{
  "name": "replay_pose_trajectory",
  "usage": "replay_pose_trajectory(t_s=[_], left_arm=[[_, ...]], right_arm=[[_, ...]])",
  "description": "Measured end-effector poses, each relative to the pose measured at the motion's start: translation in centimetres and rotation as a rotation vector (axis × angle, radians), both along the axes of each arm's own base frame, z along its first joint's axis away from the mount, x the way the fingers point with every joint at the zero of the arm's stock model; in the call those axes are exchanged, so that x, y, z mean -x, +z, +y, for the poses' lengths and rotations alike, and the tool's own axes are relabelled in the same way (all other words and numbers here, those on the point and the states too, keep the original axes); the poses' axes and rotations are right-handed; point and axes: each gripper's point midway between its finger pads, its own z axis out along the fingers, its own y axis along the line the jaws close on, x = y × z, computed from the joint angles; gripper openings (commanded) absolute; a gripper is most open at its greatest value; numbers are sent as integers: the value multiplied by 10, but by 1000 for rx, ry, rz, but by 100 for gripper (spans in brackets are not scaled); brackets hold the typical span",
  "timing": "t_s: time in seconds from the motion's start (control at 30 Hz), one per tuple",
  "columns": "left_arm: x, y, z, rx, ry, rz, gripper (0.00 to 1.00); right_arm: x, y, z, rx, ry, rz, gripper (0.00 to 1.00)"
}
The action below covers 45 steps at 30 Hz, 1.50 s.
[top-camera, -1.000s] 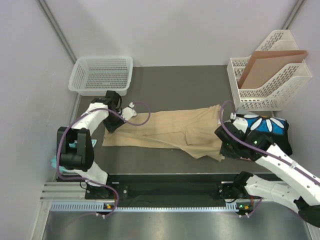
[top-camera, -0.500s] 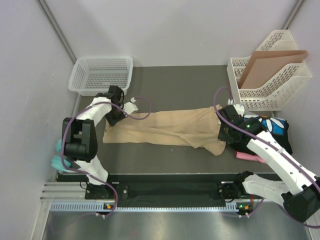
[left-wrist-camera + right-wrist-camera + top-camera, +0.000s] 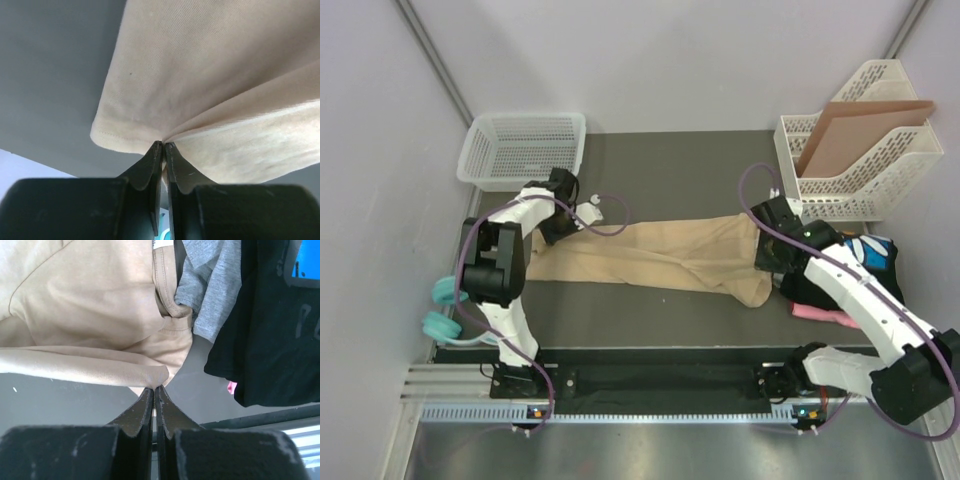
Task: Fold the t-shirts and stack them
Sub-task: Fold the other side of the tshirt into a rectangle
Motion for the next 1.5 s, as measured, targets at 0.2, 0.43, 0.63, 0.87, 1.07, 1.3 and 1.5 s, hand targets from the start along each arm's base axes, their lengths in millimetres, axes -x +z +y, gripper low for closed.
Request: replay_pose_trajectory(t_s=[0.2, 0.43, 0.63, 0.87, 1.07, 1.3, 1.5], left_arm=[[-11, -2, 7, -51, -19, -27, 75], [-42, 29, 15, -86, -9, -167, 99], [-39, 82, 9, -30, 11, -294, 99], [39, 62, -22, 41, -73, -259, 99], [85, -9, -1, -2, -26, -25, 99], [70, -8, 22, 0, 52, -65, 99], [50, 9, 27, 1, 53, -124, 99]], right_arm=[[-9, -7, -2, 10, 6, 16, 0], [-22, -21, -3, 25, 13, 63, 0], [-58, -27, 6, 29, 23, 87, 0], [-122, -25, 18, 20, 19, 73, 59], [-175, -42, 20, 77, -3, 96, 69], [-178, -25, 2, 143, -49, 61, 70], [-107, 13, 36, -12, 60, -29, 70]])
